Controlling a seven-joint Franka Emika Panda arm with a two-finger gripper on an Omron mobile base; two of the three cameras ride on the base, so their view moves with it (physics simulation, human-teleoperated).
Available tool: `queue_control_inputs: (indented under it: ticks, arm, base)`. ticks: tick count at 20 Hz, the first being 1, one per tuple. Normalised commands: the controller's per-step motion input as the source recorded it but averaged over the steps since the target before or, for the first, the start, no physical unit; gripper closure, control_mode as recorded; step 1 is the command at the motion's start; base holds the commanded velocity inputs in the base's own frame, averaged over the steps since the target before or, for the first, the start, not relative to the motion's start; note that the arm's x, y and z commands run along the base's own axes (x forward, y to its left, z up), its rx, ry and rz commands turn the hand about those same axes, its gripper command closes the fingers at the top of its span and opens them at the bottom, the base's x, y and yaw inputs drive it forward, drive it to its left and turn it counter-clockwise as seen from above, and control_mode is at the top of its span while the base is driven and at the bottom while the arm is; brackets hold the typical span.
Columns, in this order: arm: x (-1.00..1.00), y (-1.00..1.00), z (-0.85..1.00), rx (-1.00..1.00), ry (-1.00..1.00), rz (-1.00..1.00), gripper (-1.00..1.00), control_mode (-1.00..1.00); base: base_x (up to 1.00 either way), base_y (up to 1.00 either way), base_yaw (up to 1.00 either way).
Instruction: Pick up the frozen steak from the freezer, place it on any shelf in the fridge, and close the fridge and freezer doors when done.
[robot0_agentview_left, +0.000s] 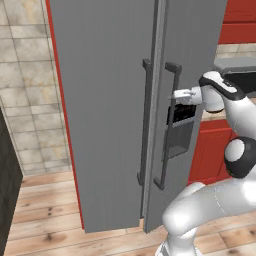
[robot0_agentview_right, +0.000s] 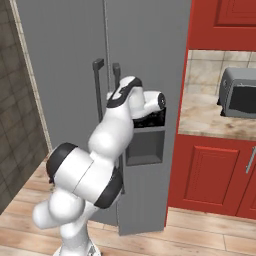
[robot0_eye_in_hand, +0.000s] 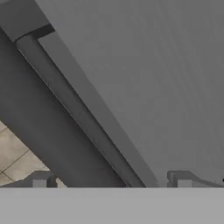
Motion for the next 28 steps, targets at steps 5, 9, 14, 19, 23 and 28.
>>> queue_control_inputs:
  ticks: [5, 9, 14, 19, 23, 28]
  arm:
    - [0.16, 0.22, 0.20, 0.06, -0.07, 0.00, -1.00, -1.00]
    - [0.39, 0.16, 0.11, 0.00, -0.08, -0.04, -1.00, -1.00]
    - [0.58, 0.06, 0.01, 0.00, -0.07, -0.07, -1.00, -1.00]
    - [0.64, 0.03, 0.04, 0.03, -0.05, -0.07, -1.00, -1.00]
    - [0.69, 0.12, 0.00, 0.05, -0.05, -0.07, -1.00, -1.00]
    - [0.59, 0.15, 0.11, 0.06, -0.04, -0.05, -1.00, -1.00]
  base:
    - [0.00, 0.00, 0.00]
    - [0.00, 0.00, 0.00]
    - [0.00, 0.00, 0.00]
    - [0.00, 0.00, 0.00]
    - [0.00, 0.00, 0.00]
    - [0.00, 0.00, 0.00]
